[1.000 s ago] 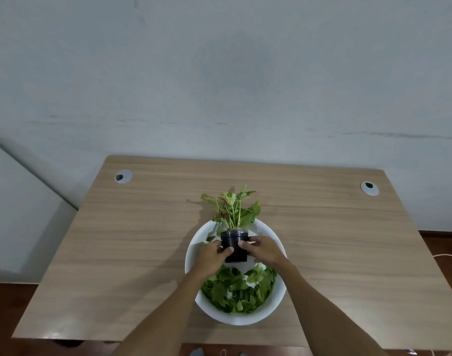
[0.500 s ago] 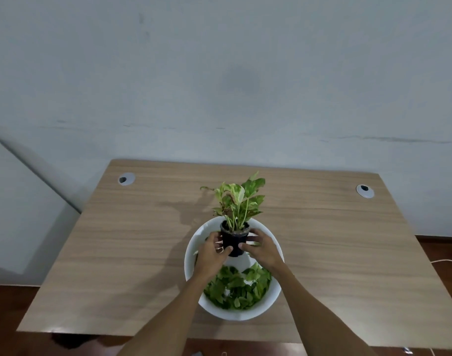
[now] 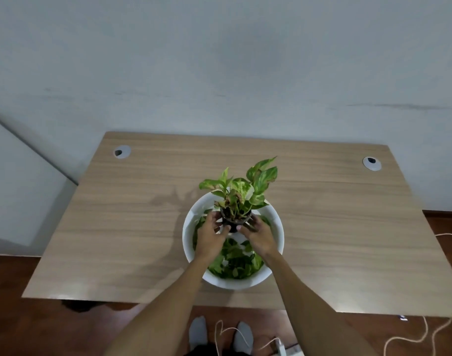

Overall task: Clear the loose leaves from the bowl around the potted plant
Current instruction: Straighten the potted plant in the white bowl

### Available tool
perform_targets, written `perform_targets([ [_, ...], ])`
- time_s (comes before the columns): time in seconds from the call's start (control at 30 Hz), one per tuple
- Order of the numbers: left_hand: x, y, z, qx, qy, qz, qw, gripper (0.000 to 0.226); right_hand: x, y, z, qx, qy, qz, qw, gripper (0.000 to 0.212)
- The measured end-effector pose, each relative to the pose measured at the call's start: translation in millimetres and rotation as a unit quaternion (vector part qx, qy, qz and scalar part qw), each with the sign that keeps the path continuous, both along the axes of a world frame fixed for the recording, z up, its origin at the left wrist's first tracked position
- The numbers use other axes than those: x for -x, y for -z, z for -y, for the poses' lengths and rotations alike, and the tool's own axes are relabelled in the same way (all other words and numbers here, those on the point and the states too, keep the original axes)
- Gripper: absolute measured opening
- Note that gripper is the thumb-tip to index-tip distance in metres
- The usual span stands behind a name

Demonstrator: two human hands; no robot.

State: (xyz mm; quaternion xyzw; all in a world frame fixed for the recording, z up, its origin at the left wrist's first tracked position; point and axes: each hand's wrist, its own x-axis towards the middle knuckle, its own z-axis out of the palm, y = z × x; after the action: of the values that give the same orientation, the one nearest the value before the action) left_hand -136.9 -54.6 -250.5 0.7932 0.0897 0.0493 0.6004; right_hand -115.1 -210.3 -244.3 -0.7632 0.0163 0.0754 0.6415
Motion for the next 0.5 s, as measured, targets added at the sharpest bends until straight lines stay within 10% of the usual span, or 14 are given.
perform_targets([
  [0.5, -15.2, 25.4, 12.1, -0.014, -0.005, -0.039, 0.999, 0.038, -18.8, 28.2, 6.1, 0.004, -0.010, -0.020, 1.000, 0.041],
])
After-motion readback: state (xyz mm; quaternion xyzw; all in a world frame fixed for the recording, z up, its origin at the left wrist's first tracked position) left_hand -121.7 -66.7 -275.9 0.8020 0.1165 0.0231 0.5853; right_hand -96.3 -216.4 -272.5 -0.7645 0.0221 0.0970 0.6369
